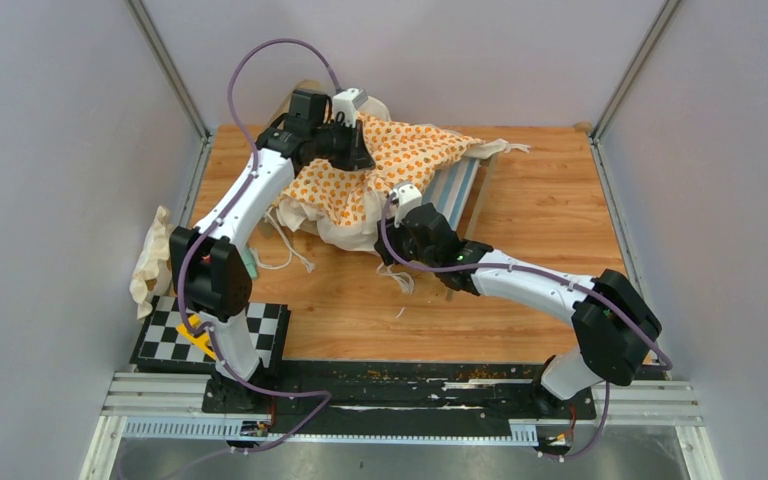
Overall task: Set up the pet bed
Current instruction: Cross the ropes on the bed frame.
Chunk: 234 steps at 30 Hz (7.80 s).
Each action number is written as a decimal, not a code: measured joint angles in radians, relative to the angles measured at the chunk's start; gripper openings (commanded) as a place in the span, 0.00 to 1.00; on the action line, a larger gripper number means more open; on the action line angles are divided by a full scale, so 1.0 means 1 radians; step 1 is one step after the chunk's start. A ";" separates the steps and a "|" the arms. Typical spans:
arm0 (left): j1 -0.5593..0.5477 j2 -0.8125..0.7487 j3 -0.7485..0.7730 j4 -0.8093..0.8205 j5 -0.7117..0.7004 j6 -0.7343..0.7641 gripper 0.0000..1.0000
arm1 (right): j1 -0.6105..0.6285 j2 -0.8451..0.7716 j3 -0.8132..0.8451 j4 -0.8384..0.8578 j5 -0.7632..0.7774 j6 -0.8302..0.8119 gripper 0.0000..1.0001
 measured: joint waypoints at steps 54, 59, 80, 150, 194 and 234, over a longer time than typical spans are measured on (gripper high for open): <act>0.023 -0.023 -0.058 0.045 0.105 -0.068 0.00 | -0.058 -0.282 0.127 -0.578 0.334 -0.165 0.10; 0.024 -0.023 -0.060 0.058 0.105 -0.074 0.00 | -0.090 -0.222 0.088 -0.470 0.414 -0.167 0.16; 0.025 -0.023 -0.072 0.089 0.117 -0.093 0.00 | -0.241 -0.067 -0.017 -0.116 0.441 -0.164 0.23; -0.051 -0.016 -0.080 0.091 0.108 -0.097 0.00 | -0.226 -0.254 0.113 -0.406 0.211 -0.254 0.20; -0.224 -0.016 -0.080 0.037 -0.024 -0.032 0.00 | -0.206 -0.854 -0.352 -0.357 0.175 -0.027 0.61; -0.224 -0.016 -0.127 0.104 -0.051 -0.024 0.00 | -0.206 -0.836 -0.378 -0.298 0.211 -0.024 0.62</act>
